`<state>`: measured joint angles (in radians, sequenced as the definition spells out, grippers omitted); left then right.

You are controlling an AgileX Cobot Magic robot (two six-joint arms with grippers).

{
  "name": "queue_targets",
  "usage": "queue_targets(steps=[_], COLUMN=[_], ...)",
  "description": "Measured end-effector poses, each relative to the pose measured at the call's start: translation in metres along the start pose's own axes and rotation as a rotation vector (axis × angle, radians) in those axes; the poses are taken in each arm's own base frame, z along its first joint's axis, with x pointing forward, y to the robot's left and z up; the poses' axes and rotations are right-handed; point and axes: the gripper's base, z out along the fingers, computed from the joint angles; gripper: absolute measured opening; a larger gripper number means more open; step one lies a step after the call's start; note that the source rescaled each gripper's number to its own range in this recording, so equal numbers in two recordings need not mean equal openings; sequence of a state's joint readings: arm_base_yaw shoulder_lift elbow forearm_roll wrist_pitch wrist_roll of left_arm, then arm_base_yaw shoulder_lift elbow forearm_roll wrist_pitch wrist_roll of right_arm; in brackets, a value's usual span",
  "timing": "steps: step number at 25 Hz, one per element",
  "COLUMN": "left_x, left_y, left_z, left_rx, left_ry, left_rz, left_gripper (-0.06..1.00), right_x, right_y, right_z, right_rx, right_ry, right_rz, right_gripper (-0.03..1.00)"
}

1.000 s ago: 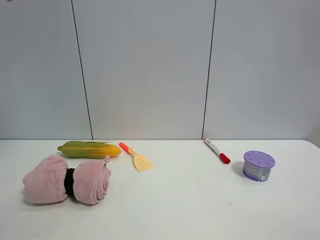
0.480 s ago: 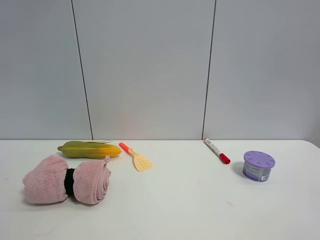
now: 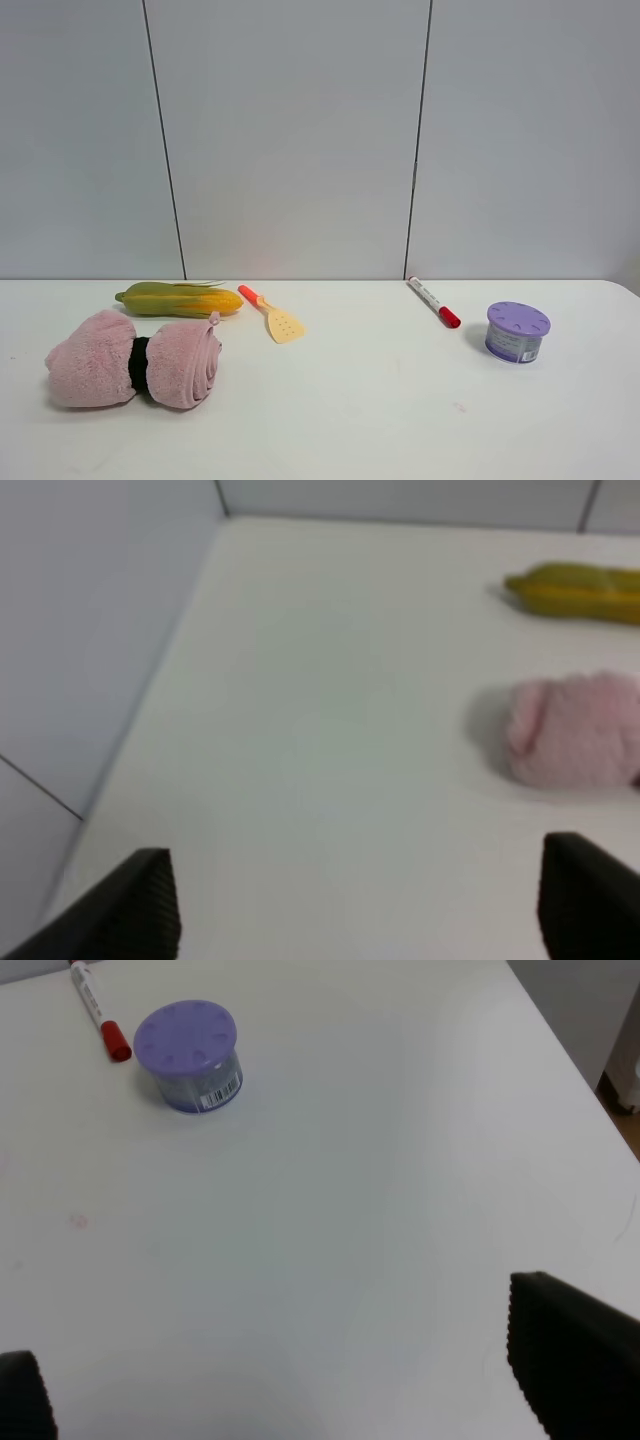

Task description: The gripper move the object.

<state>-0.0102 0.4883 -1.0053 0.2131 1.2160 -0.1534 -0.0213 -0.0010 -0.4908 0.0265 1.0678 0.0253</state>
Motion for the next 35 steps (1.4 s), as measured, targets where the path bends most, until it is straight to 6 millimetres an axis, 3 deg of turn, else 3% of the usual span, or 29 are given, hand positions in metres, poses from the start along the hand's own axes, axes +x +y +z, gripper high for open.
queue_targets(steps=[10, 16, 21, 35], left_x=[0.076, 0.097, 0.119, 0.124], left_y=[-0.011, -0.016, -0.016, -0.015], left_z=[0.025, 0.028, 0.032, 0.029], left_rx=[0.124, 0.197, 0.205, 0.211], left_ry=[0.099, -0.078, -0.12, -0.143], left_rz=[0.003, 0.019, 0.051, 0.049], left_gripper=[0.64, 0.64, 0.64, 0.64], right_x=[0.0, 0.0, 0.0, 0.0], right_y=[0.0, 0.0, 0.0, 0.0], right_z=[0.0, 0.0, 0.0, 0.0], right_rx=[0.0, 0.0, 0.0, 0.0], right_ry=[0.0, 0.0, 0.0, 0.0], right_rz=[0.0, 0.0, 0.0, 0.0], right_gripper=[1.0, 1.0, 1.0, 1.0])
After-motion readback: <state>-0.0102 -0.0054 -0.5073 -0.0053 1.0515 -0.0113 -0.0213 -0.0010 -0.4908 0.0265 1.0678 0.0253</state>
